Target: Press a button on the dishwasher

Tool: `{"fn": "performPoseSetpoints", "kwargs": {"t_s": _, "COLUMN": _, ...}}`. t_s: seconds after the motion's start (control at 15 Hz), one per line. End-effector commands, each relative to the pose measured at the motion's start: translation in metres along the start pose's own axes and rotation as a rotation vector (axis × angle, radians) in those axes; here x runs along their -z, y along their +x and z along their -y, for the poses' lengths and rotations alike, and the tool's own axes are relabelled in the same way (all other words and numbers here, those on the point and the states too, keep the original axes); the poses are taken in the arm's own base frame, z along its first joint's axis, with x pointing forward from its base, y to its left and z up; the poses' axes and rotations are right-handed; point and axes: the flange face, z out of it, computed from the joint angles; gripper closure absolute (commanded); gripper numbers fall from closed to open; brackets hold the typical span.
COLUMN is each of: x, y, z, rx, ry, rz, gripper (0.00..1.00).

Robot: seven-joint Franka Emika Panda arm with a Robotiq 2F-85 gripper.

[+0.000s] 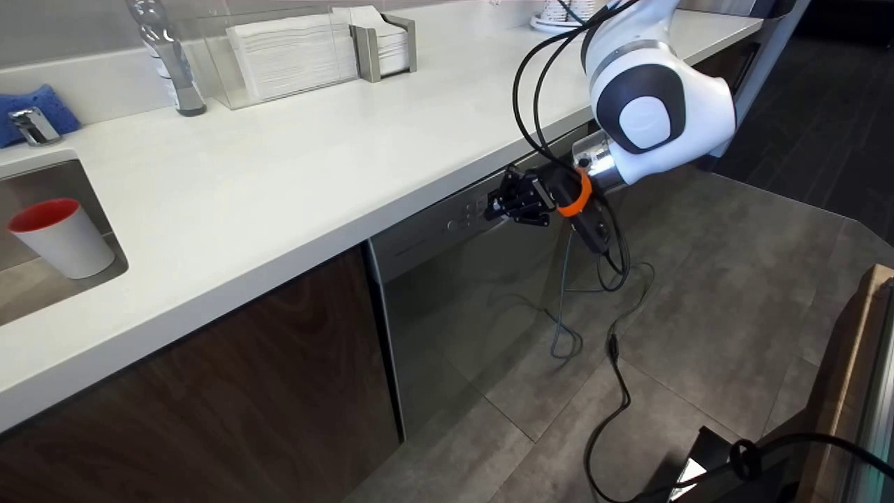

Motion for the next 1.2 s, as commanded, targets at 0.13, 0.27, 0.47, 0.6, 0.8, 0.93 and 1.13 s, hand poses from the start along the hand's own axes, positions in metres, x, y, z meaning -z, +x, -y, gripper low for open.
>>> {"fn": "performPoseSetpoints", "kwargs": {"t_s": 0.13, "x": 0.006, "y": 0.01, "z": 0.009, "rx": 0.023, "ry": 0.016, "rz": -0.031, "gripper": 1.0}}
{"fn": "performPoseSetpoints", "kwargs": {"t_s": 0.27, "x": 0.009, "y": 0.007, "z": 0.009, "rx": 0.044, "ry": 0.003, "rz": -0.031, "gripper": 1.0}}
{"fn": "performPoseSetpoints", "kwargs": {"t_s": 0.47, "x": 0.016, "y": 0.006, "z": 0.011, "rx": 0.097, "ry": -0.022, "rz": -0.033, "gripper": 1.0}}
{"fn": "performPoseSetpoints", "kwargs": {"t_s": 0.6, "x": 0.024, "y": 0.008, "z": 0.014, "rx": 0.131, "ry": -0.043, "rz": -0.043, "gripper": 1.0}}
{"fn": "performPoseSetpoints", "kwargs": {"t_s": 0.8, "x": 0.034, "y": 0.007, "z": 0.019, "rx": 0.17, "ry": -0.08, "rz": -0.036, "gripper": 1.0}}
{"fn": "performPoseSetpoints", "kwargs": {"t_s": 0.93, "x": 0.041, "y": 0.002, "z": 0.021, "rx": 0.193, "ry": -0.127, "rz": -0.01, "gripper": 0.74}}
{"fn": "performPoseSetpoints", "kwargs": {"t_s": 1.13, "x": 0.053, "y": -0.009, "z": 0.02, "rx": 0.244, "ry": -0.225, "rz": 0.038, "gripper": 0.61}}
